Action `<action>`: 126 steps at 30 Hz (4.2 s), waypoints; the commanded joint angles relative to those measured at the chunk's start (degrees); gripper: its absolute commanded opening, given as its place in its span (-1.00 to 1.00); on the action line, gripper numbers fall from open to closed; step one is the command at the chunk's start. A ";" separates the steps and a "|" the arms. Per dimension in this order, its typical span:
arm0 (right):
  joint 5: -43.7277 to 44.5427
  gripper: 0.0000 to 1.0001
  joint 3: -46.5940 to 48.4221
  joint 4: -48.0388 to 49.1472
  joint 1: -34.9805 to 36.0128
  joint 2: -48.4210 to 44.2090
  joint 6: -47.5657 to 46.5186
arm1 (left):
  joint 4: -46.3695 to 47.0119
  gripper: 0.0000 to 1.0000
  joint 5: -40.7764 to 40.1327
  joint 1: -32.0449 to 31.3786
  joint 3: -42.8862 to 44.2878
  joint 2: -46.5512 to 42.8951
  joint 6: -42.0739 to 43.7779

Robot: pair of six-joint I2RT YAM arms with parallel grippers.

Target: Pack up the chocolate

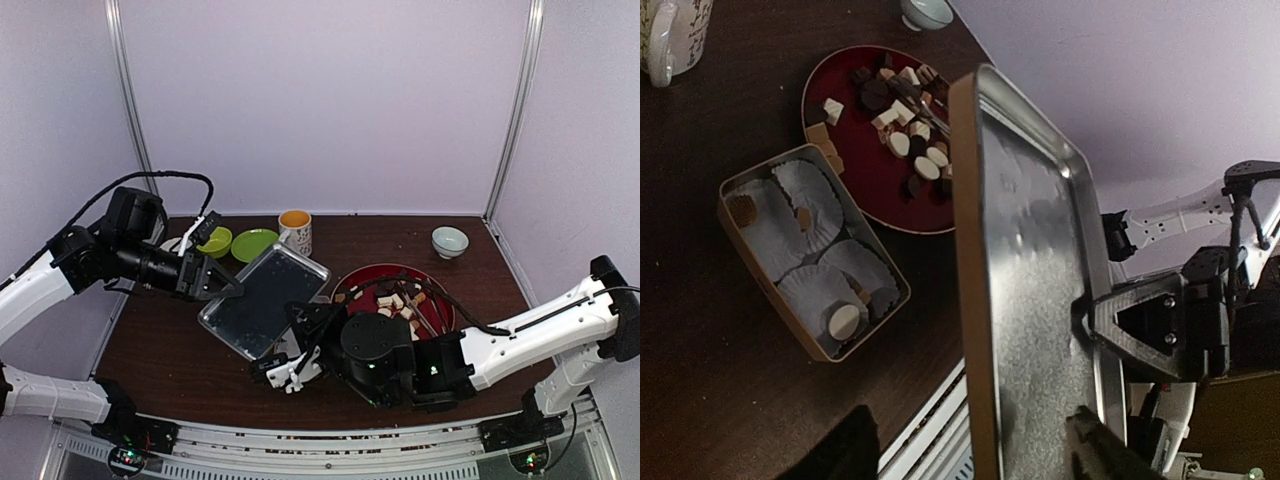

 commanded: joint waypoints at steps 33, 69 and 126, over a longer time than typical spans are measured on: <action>-79.31 -1.00 1.41 -19.82 -24.63 -21.10 80.87 | 50.03 0.96 0.36 1.26 -22.49 -24.51 29.27; -89.61 -1.00 8.41 -12.14 -29.11 -7.63 96.75 | 72.50 0.39 10.77 0.04 -27.80 -6.31 -0.04; -75.31 -0.34 -5.94 1.71 -36.88 -1.06 120.70 | 68.09 -0.07 -0.33 -0.29 -28.10 11.72 -20.37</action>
